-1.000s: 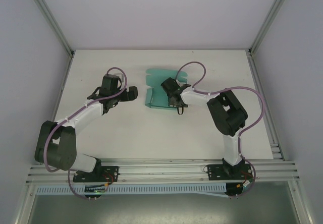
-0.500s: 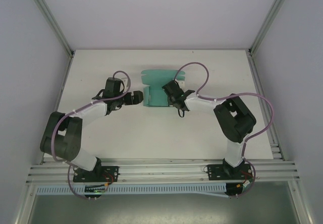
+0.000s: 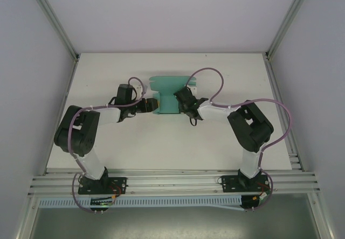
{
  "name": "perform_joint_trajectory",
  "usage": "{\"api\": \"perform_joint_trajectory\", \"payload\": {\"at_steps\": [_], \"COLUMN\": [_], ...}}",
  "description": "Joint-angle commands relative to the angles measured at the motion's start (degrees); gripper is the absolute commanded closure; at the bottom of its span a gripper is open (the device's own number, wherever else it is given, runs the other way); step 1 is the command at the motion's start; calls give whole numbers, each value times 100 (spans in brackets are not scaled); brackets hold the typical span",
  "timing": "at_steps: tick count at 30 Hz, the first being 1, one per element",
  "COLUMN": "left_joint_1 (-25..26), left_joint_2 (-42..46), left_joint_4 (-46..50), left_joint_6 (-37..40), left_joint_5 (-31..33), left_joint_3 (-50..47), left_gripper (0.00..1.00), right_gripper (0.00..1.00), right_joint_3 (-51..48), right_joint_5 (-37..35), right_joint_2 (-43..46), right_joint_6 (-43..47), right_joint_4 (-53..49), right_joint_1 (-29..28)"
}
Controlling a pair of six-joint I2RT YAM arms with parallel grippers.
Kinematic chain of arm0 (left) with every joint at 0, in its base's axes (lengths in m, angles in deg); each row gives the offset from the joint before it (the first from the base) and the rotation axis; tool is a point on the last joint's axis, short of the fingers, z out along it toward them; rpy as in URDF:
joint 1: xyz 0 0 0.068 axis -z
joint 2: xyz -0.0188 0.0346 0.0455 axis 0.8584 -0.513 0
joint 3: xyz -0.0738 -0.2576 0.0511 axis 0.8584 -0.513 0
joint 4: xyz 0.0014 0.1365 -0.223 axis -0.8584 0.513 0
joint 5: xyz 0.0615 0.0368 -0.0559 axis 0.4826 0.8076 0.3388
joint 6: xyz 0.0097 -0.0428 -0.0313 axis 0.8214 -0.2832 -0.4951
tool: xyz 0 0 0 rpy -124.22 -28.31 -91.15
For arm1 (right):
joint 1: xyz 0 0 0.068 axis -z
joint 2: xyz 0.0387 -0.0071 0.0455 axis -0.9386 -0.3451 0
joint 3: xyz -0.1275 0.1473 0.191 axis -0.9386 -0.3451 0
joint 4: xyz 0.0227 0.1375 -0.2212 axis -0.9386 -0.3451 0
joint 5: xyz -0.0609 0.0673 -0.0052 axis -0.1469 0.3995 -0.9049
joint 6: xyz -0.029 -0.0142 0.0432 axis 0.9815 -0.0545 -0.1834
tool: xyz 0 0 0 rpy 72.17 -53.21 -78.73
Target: Assemble paper box
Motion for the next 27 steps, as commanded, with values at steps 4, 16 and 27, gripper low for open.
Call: {"api": "perform_joint_trajectory", "payload": {"at_steps": [4,16,27], "left_joint_1": [-27,607,1036], "left_joint_2": [-195,-427,-1217], "left_joint_4": [-489,1124,2607], "left_joint_6": [-37,691,726], "left_joint_5": [-601,1133,3310], "left_joint_3": [121,982,1900], "left_gripper": [54,57,62], "right_gripper": [100,100,100], "right_joint_3": [9,435,177], "right_joint_5": [7,-579,-735], "right_joint_2": [71,-190,-48], "right_joint_6": [-55,-188,-213], "right_joint_4": [202,-315,-22], "right_joint_1": [-56,-283,-382]}}
